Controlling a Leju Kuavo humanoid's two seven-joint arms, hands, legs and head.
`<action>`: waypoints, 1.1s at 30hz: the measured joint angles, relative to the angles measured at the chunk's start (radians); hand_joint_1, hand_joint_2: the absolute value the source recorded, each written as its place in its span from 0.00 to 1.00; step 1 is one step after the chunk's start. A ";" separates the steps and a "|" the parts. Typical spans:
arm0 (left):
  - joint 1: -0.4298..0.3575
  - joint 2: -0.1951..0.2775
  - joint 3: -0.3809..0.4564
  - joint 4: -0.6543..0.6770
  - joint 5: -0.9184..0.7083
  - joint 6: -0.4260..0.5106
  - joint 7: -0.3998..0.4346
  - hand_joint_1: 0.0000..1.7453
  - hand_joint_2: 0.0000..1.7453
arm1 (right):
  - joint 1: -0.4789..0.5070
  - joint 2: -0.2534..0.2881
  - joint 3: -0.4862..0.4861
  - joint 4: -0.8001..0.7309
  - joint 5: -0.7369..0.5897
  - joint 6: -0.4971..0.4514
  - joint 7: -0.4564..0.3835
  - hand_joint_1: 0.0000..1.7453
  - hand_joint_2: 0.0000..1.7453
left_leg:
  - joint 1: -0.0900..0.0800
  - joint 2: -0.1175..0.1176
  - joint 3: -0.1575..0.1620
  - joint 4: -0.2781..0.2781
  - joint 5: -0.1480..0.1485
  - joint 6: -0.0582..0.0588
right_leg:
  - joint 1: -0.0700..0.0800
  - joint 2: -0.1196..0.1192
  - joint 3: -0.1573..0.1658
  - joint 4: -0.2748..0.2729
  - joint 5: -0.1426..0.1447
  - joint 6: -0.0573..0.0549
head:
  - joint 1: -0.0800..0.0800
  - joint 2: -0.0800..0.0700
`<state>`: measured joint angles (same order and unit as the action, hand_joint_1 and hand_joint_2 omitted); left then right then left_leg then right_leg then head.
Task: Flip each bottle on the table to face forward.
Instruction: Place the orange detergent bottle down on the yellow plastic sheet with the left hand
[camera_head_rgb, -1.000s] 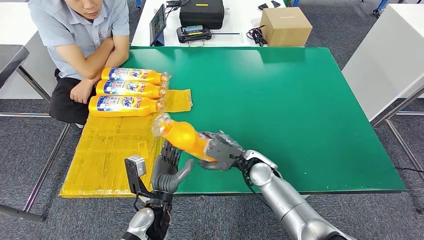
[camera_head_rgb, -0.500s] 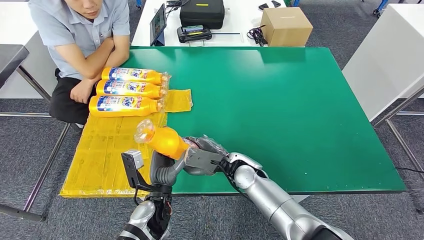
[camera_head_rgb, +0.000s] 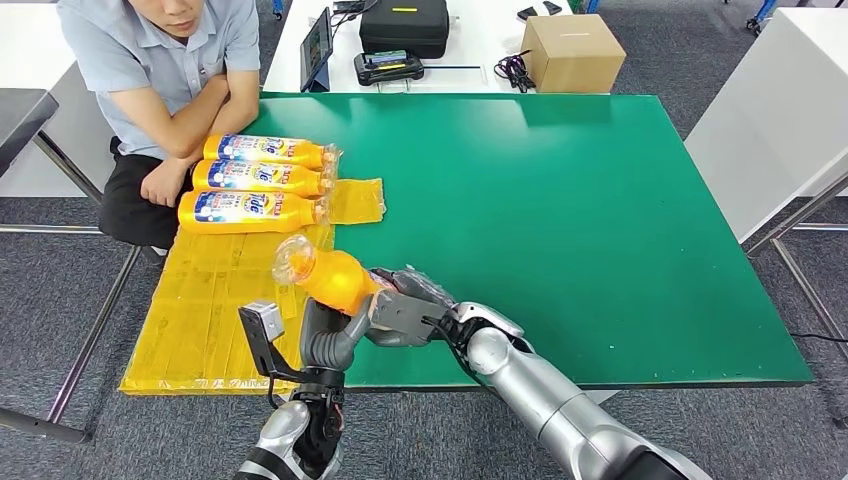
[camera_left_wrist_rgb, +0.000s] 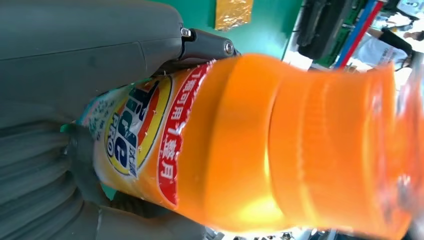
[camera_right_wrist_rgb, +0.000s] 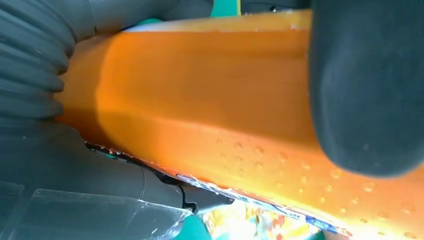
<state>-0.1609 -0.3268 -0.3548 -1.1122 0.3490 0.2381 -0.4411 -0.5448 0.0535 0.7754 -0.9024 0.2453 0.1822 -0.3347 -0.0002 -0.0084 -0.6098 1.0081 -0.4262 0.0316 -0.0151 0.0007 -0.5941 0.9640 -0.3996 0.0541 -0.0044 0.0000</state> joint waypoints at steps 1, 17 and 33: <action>0.000 0.000 0.000 -0.005 -0.008 0.005 -0.003 1.00 1.00 | -0.001 0.001 0.000 0.001 0.001 -0.006 0.002 0.00 1.00 | 0.000 0.000 0.000 0.000 0.000 0.000 | 0.000 0.000 0.000 0.000 0.000 0.000 | 0.000 0.000; -0.001 0.006 -0.005 -0.055 -0.206 0.216 -0.091 1.00 1.00 | 0.006 0.015 -0.013 0.024 0.021 -0.052 0.008 0.00 1.00 | 0.000 0.000 0.000 0.000 0.000 0.000 | 0.000 0.000 0.000 0.000 0.000 0.000 | 0.000 0.000; 0.009 0.053 0.107 -0.112 -0.720 0.452 -0.065 1.00 1.00 | 0.186 -0.040 -0.168 -0.171 0.129 -0.144 -0.050 0.00 1.00 | 0.000 0.000 -0.001 0.000 0.000 0.000 | 0.000 0.000 -0.001 0.000 0.000 0.000 | 0.000 0.000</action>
<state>-0.1516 -0.2742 -0.2479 -1.2245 -0.3710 0.6897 -0.5063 -0.3593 0.0135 0.6071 -1.0736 0.3742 0.0385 -0.3849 -0.0002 -0.0083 -0.6104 1.0080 -0.4264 0.0315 -0.0152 0.0008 -0.5948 0.9640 -0.3997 0.0540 -0.0041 0.0000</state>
